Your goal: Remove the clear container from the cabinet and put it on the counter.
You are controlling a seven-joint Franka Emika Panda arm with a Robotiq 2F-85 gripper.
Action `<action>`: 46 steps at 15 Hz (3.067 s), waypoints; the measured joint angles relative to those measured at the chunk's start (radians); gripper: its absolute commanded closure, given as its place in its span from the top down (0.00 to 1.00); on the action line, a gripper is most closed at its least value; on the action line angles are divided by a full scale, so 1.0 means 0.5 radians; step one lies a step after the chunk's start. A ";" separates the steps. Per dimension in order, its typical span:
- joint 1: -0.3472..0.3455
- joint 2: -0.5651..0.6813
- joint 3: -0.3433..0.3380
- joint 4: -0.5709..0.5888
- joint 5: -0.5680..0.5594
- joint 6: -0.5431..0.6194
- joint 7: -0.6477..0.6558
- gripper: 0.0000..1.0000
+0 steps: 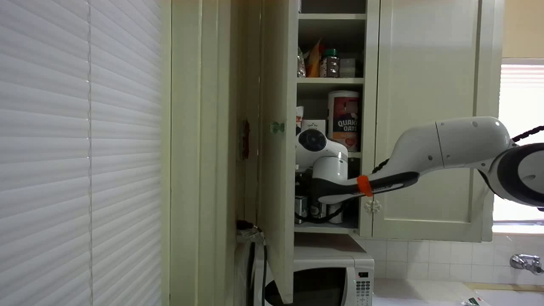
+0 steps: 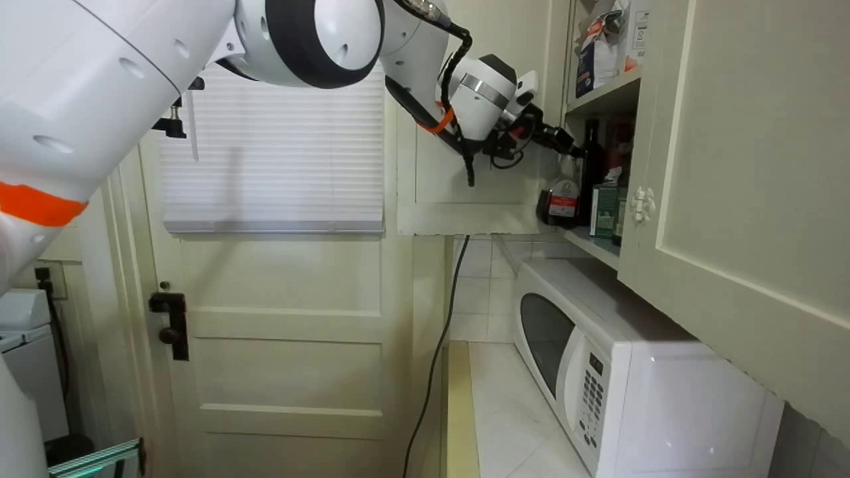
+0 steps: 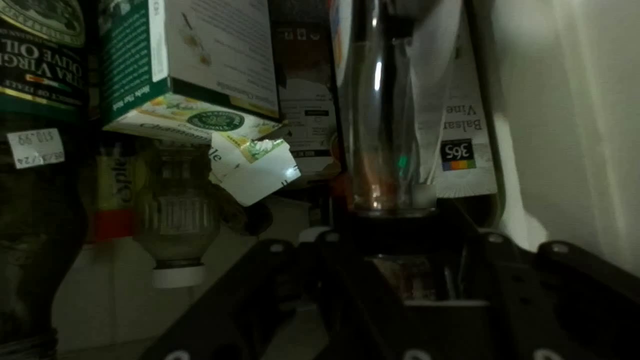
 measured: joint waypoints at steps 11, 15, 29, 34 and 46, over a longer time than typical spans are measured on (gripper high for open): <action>-0.351 -0.415 0.282 -0.516 1.029 -0.014 -0.775 0.21; -0.472 -0.634 0.273 -0.850 1.557 0.147 -1.277 0.21; -0.557 -1.061 0.060 -1.666 2.566 0.320 -2.690 0.46; -0.534 -1.076 0.060 -1.667 2.566 0.320 -2.690 0.21; -0.521 -1.168 -0.044 -1.890 3.261 -0.206 -3.999 0.21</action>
